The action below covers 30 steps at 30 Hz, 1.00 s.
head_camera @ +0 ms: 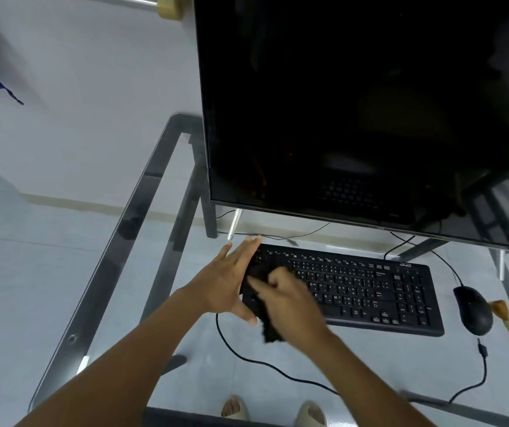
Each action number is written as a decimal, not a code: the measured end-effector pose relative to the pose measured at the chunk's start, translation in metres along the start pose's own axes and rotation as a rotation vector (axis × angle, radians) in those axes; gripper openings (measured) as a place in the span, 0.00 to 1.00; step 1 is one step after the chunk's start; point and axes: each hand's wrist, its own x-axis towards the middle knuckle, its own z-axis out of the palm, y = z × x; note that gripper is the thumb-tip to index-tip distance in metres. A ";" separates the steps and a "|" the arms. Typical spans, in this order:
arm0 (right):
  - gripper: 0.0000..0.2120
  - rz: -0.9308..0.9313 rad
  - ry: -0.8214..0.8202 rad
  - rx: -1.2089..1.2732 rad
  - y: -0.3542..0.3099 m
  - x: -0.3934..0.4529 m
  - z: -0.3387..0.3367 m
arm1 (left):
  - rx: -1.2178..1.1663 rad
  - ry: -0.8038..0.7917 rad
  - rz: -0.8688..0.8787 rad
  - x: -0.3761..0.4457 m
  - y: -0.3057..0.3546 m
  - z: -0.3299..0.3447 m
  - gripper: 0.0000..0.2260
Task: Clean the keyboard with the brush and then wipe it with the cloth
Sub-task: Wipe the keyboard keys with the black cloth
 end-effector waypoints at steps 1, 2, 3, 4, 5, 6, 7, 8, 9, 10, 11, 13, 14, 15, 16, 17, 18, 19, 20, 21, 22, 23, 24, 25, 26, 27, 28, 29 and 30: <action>0.11 0.088 0.034 -0.044 0.014 -0.002 -0.009 | -0.009 -0.005 0.022 0.000 0.001 -0.001 0.66; 0.11 0.250 0.132 -0.080 0.031 -0.002 -0.017 | -0.020 -0.010 0.016 -0.001 0.000 -0.001 0.65; 0.13 0.392 0.266 -0.018 0.047 -0.004 -0.019 | -0.014 -0.010 0.006 -0.002 0.001 -0.001 0.65; 0.16 0.487 0.318 -0.038 0.061 -0.004 -0.019 | -0.018 -0.012 -0.002 -0.001 0.001 -0.001 0.65; 0.18 0.546 0.364 -0.015 0.063 -0.002 -0.019 | -0.008 -0.020 -0.007 -0.001 0.002 0.000 0.65; 0.16 0.568 0.321 -0.062 0.052 -0.001 -0.013 | -0.003 -0.019 -0.001 -0.001 0.002 0.001 0.65; 0.12 0.534 0.302 -0.043 0.032 0.000 -0.008 | 0.014 -0.024 -0.008 0.000 0.003 0.002 0.66; 0.08 0.495 0.276 0.033 0.009 -0.002 -0.003 | 0.032 -0.015 -0.011 0.000 0.002 0.003 0.66; 0.07 0.394 0.240 0.100 -0.012 -0.006 0.007 | 0.051 -0.006 -0.005 0.000 0.002 0.004 0.67; 0.08 0.260 0.122 0.081 -0.029 -0.010 0.010 | 0.071 0.005 0.011 0.000 0.001 0.003 0.66; 0.13 0.120 0.036 0.094 -0.038 -0.015 0.014 | 0.094 0.006 0.031 -0.001 0.001 0.002 0.65; 0.08 0.087 -0.094 0.173 -0.022 -0.024 0.013 | 0.131 -0.005 0.047 -0.003 0.000 0.001 0.65; 0.10 0.120 -0.086 0.209 -0.010 -0.027 0.002 | 0.131 -0.011 0.040 -0.003 -0.001 0.001 0.66; 0.16 0.145 0.047 0.097 0.013 -0.033 -0.005 | 0.124 -0.017 0.030 -0.004 -0.001 0.001 0.66; 0.14 0.244 0.076 0.030 0.035 -0.037 -0.017 | 0.113 -0.024 0.021 -0.004 -0.002 0.002 0.66; 0.09 0.330 0.128 0.007 0.059 -0.046 -0.029 | 0.111 -0.036 0.014 -0.003 -0.002 0.002 0.66; 0.13 0.475 0.188 0.072 0.083 -0.056 -0.038 | 0.125 -0.051 0.011 -0.002 -0.002 0.001 0.66; 0.19 0.596 0.315 0.049 0.109 -0.066 -0.046 | 0.153 -0.073 0.007 -0.002 0.000 -0.001 0.66; 0.21 0.700 0.371 0.013 0.127 -0.074 -0.054 | 0.184 -0.091 -0.003 -0.003 0.005 -0.004 0.66; 0.21 0.812 0.397 0.016 0.138 -0.080 -0.059 | 0.206 -0.089 -0.014 -0.003 0.011 -0.006 0.65; 0.21 0.889 0.419 0.006 0.141 -0.081 -0.060 | 0.217 -0.064 -0.022 -0.002 0.018 -0.006 0.63; 0.21 0.932 0.447 0.044 0.137 -0.078 -0.060 | 0.214 -0.028 -0.027 -0.002 0.028 -0.004 0.59; 0.21 0.923 0.424 0.060 0.130 -0.073 -0.054 | 0.205 0.010 -0.029 0.000 0.039 0.000 0.54; 0.22 0.857 0.408 0.099 0.119 -0.068 -0.046 | 0.202 0.043 -0.029 0.004 0.049 0.009 0.47; 0.22 0.770 0.376 0.087 0.101 -0.064 -0.044 | 0.199 0.076 -0.029 0.011 0.061 0.020 0.42; 0.20 0.696 0.334 0.134 0.089 -0.059 -0.036 | 0.207 0.119 -0.026 0.019 0.073 0.031 0.38; 0.17 0.595 0.279 0.130 0.074 -0.056 -0.032 | 0.216 0.159 -0.022 0.028 0.085 0.042 0.35; 0.14 0.503 0.251 0.118 0.062 -0.054 -0.025 | 0.221 0.186 -0.022 0.035 0.092 0.051 0.31; 0.15 0.392 0.192 0.055 0.055 -0.057 -0.022 | 0.217 0.184 -0.028 0.040 0.100 0.059 0.29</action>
